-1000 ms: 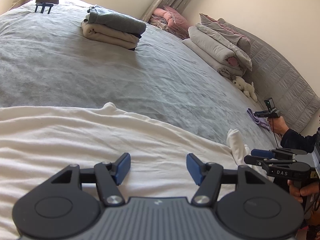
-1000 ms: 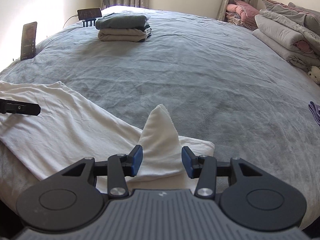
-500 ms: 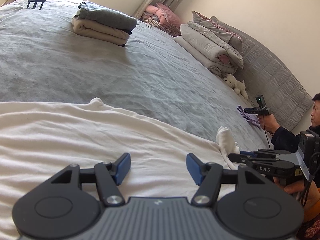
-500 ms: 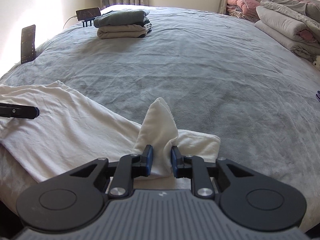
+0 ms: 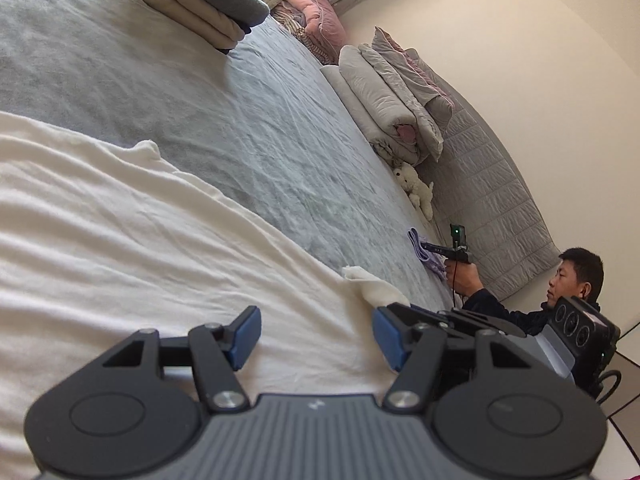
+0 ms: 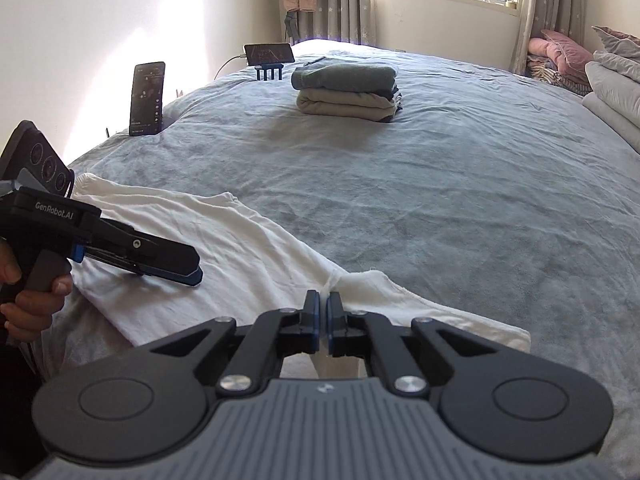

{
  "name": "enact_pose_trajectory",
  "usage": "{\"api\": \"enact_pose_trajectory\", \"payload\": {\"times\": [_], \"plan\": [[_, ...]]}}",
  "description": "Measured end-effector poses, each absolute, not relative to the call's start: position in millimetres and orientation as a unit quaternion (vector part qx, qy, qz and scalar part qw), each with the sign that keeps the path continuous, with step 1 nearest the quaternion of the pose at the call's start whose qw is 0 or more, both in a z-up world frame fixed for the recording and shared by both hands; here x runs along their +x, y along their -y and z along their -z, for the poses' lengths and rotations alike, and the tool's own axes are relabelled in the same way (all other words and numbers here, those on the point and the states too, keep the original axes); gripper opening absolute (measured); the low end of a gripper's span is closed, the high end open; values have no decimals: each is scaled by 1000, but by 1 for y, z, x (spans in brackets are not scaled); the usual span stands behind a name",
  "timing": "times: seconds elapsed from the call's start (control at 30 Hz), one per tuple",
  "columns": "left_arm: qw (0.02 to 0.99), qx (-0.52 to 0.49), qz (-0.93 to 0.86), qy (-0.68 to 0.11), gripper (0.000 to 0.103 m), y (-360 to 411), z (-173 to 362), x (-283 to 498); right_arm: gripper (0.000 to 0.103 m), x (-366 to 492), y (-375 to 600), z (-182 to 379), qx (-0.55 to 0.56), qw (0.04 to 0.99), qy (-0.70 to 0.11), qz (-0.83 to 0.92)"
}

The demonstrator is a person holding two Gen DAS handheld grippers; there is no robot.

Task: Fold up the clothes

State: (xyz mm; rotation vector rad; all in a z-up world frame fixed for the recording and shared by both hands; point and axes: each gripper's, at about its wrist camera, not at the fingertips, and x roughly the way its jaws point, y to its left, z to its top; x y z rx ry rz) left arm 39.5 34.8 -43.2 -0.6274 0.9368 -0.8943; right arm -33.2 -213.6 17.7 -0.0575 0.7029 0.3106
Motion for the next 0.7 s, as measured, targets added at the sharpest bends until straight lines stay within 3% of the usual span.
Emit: {"api": "enact_pose_trajectory", "payload": {"times": [0.7], "plan": [[657,-400,430,-472,58,0,64,54,4,-44,176,-19,-28,914,-339,-220]]}}
